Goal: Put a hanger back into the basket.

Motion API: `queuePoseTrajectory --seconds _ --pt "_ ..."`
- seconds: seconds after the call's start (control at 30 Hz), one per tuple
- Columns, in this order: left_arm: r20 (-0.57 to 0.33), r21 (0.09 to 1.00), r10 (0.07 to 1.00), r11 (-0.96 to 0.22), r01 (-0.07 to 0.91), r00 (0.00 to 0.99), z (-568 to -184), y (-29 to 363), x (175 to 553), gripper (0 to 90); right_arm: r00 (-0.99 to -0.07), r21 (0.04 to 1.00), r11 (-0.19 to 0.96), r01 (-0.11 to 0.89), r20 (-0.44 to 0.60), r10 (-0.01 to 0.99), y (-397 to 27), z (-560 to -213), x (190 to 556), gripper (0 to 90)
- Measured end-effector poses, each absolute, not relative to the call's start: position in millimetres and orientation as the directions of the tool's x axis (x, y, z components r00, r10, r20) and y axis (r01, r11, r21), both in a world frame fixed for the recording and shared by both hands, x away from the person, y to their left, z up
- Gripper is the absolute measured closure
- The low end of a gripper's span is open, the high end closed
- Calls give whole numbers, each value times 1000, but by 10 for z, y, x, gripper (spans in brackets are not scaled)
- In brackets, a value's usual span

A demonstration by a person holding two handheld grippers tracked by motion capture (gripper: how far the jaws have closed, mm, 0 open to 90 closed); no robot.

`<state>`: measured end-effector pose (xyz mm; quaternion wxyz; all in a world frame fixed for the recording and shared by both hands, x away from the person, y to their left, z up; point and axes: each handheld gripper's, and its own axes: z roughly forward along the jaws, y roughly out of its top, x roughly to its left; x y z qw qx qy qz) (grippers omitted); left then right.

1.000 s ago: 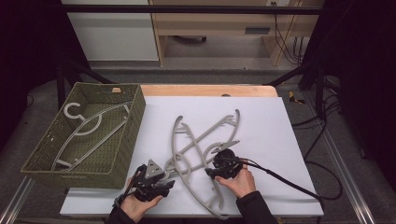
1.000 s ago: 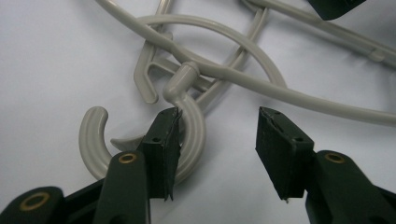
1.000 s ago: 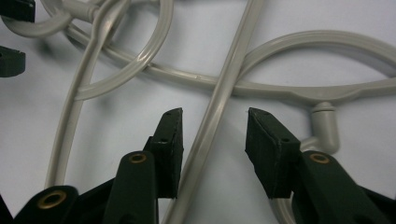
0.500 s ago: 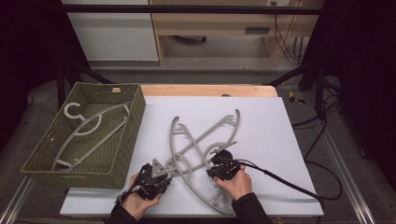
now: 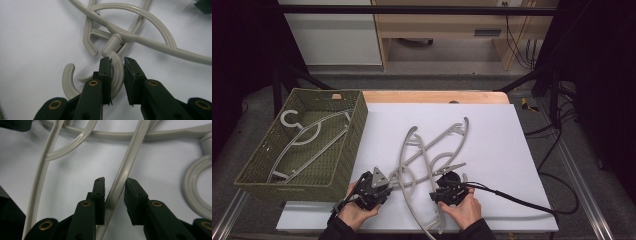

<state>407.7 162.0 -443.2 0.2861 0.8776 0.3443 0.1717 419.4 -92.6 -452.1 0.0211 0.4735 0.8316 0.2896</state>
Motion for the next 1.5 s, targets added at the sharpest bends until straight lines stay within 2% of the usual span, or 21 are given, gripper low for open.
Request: queuePoseTrajectory --seconds 0.27,0.3,0.33,0.37,0.47,0.5,0.63,0.77,0.9,1.37,1.5 --pt "79 637 723 -566 524 686 -4420 1664 4094 759 -570 513 391 764 254 781 -906 -4554 4166 673" --pt "63 662 738 -534 525 672 -4387 1672 4072 755 -584 521 406 751 236 777 -920 -4544 4164 635" --pt "63 662 738 -534 525 672 -4387 1672 4072 753 -584 521 406 751 236 777 -920 -4544 4164 635" --pt "28 692 749 -492 528 662 -4310 1696 4040 749 -592 547 407 732 215 777 -941 -4513 4155 604" --pt "7 723 760 -453 521 650 -4227 1717 4008 685 -605 570 413 710 195 772 -975 -4476 4157 576" --pt "-32 747 763 -411 523 646 -4182 1727 3982 665 -627 600 424 679 173 760 -1014 -4443 4167 548" --pt "-102 757 773 -348 554 626 -4215 1687 3945 561 -631 620 426 659 147 762 -1092 -4380 4185 514" --pt "-161 743 766 -320 588 622 -4329 1571 3928 493 -636 643 416 643 147 757 -1198 -4345 4211 507" --pt "-182 724 760 -326 608 624 -4428 1457 3912 460 -643 647 420 636 144 752 -1253 -4342 4211 489" --pt "-221 654 781 -326 683 584 -4676 1300 3985 419 -651 630 437 642 147 745 -1243 -4394 4210 511" --pt "-246 645 782 -310 699 573 -4711 1277 4028 459 -650 623 438 648 153 744 -1237 -4399 4207 526"
